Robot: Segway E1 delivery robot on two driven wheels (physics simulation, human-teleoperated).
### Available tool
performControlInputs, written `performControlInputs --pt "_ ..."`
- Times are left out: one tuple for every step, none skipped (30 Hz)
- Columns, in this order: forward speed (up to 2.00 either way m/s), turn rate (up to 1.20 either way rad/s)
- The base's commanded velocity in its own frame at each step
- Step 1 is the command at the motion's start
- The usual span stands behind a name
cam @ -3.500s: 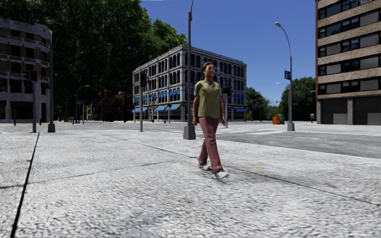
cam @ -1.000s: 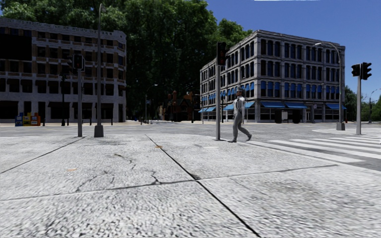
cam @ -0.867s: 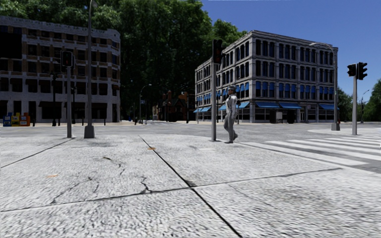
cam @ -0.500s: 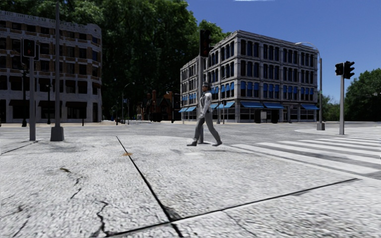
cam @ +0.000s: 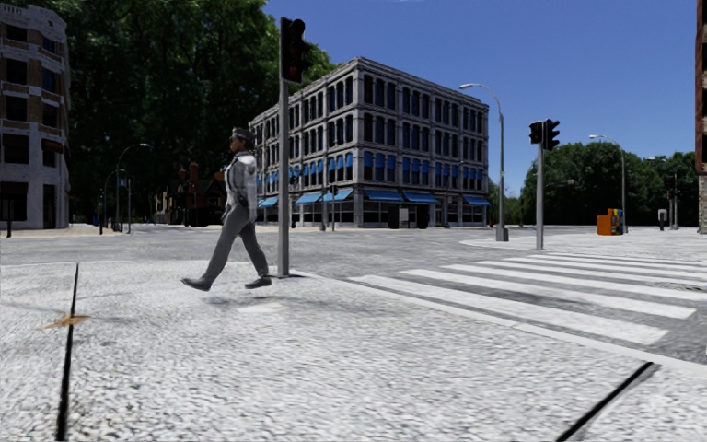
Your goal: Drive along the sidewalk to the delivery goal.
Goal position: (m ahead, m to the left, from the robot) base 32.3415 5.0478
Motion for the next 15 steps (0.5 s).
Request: performControlInputs --pt "2.00 -0.58" --pt "2.00 -0.58" --pt "2.00 -0.58" --pt "2.00 -0.58" --pt "2.00 -0.58" --pt "2.00 -0.58" --pt "2.00 -0.58" --pt "2.00 -0.58" --pt "2.00 -0.58" --pt "2.00 -0.58" --pt "2.00 -0.58" --pt "2.00 -0.58" --pt "2.00 -0.58" --pt "2.00 -0.58" --pt "2.00 -0.58"
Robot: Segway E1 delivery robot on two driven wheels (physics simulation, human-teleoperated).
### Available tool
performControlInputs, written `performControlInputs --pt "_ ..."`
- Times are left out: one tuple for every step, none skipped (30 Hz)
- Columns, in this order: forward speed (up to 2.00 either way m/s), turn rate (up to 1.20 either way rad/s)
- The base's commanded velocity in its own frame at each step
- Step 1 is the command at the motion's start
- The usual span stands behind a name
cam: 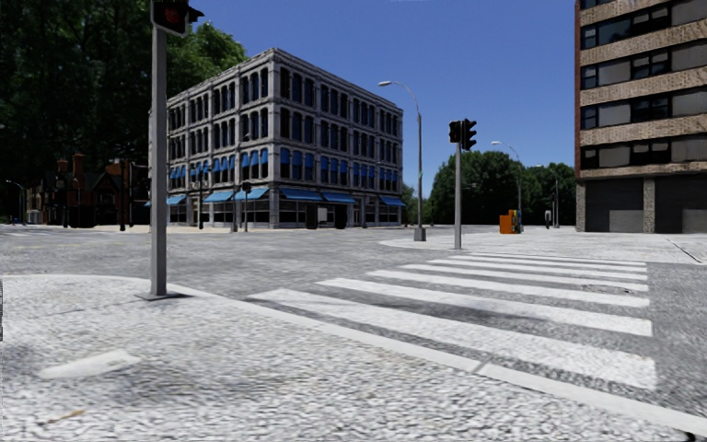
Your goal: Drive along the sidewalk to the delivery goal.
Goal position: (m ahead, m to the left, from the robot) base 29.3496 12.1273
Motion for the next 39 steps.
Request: performControlInputs --pt "2.00 -0.58" --pt "2.00 -0.58" --pt "2.00 -0.58" --pt "2.00 -0.58" --pt "2.00 -0.58" --pt "2.00 -0.58" --pt "2.00 -0.58" --pt "2.00 -0.58" --pt "2.00 -0.58" --pt "2.00 -0.58" --pt "2.00 -0.58" --pt "2.00 -0.58" --pt "2.00 -0.58" --pt "2.00 -0.58" --pt "2.00 -0.58" --pt "2.00 -0.58" --pt "2.00 -0.58" --pt "1.93 -0.58" --pt "1.93 -0.58" --pt "1.89 -0.57" --pt "1.86 -0.56" --pt "1.81 -0.55" --pt "1.65 -0.52" --pt "1.56 -0.51" --pt "1.53 -0.50" --pt "1.53 -0.50" --pt "1.51 -0.48" --pt "1.50 -0.46" --pt "1.50 -0.44" --pt "1.50 -0.43" --pt "1.50 -0.41" --pt "1.50 -0.40" --pt "1.50 -0.40" --pt "1.50 -0.39" --pt "1.50 -0.39" --pt "1.50 -0.39" --pt "1.50 -0.37" --pt "1.50 -0.35" --pt "1.50 -0.34"
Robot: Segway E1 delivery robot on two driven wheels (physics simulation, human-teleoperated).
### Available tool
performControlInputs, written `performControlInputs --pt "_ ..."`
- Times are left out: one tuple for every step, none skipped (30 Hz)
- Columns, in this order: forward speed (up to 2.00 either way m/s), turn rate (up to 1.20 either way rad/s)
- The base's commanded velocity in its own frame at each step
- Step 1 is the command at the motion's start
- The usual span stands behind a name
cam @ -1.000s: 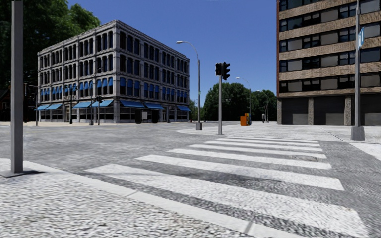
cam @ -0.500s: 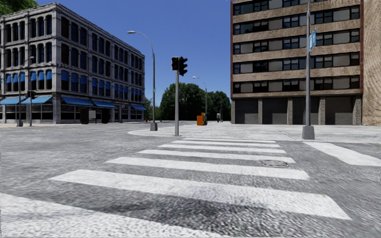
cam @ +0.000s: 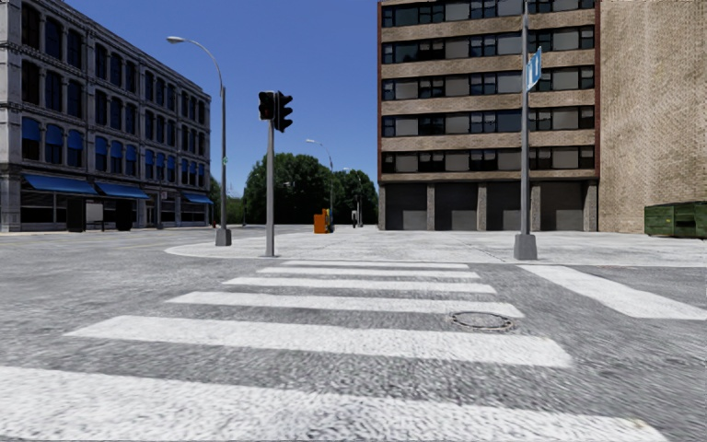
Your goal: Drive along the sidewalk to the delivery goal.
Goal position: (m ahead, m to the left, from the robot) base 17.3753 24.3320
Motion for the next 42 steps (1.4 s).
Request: performControlInputs --pt "1.50 -0.34" --pt "1.50 -0.33" --pt "1.51 -0.27" --pt "1.56 -0.15" --pt "2.00 -0.02" --pt "2.00 0.00" --pt "2.00 0.00" --pt "2.00 0.00" --pt "2.00 0.00" --pt "2.00 0.00" --pt "2.00 0.00" --pt "2.00 0.00" --pt "2.00 0.00" --pt "2.00 0.00" --pt "2.00 0.00" --pt "2.00 0.00" --pt "2.00 0.00" --pt "2.00 0.00" --pt "2.00 0.00" --pt "2.00 0.00" --pt "2.00 0.00" --pt "2.00 0.00" --pt "2.00 0.00" --pt "2.00 0.00" --pt "2.00 0.00" --pt "2.00 0.00" --pt "2.00 0.00" --pt "2.00 0.00" --pt "2.00 0.00" --pt "2.00 0.00" --pt "2.00 0.00" --pt "2.00 0.00" --pt "2.00 0.00" --pt "2.00 0.00" --pt "2.00 0.00" --pt "2.00 0.00" --pt "2.00 0.00" --pt "2.00 0.00" --pt "2.00 0.00" --pt "2.00 0.00" --pt "2.00 0.00" --pt "2.00 0.00"
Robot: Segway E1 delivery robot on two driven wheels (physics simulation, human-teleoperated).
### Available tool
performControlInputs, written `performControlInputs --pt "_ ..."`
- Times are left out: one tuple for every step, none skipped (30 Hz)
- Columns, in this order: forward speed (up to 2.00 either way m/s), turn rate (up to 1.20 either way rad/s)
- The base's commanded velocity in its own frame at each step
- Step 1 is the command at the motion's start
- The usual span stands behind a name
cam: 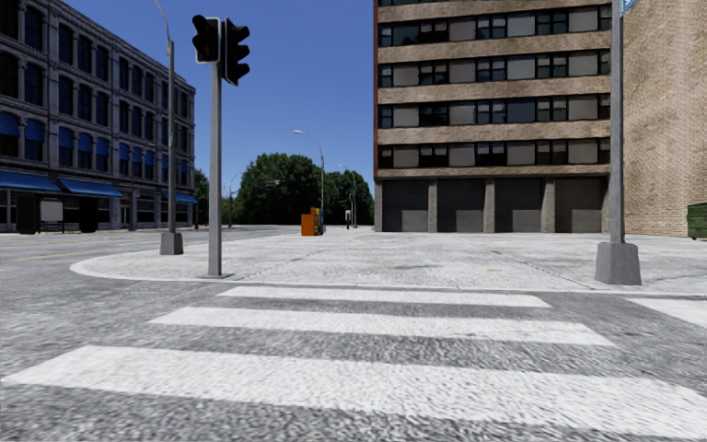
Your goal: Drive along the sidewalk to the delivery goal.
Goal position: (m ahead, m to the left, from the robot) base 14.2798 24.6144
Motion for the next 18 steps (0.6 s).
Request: performControlInputs --pt "2.00 0.00" --pt "2.00 0.00" --pt "2.00 0.00" --pt "2.00 0.00" --pt "2.00 0.00" --pt "2.00 0.00" --pt "2.00 0.00" --pt "2.00 0.00" --pt "2.00 0.00" --pt "2.00 0.00" --pt "2.00 0.00" --pt "2.00 0.00" --pt "2.00 0.00" --pt "2.00 0.00" --pt "2.00 0.00" --pt "2.00 0.00" --pt "2.00 0.00" --pt "2.00 0.00"
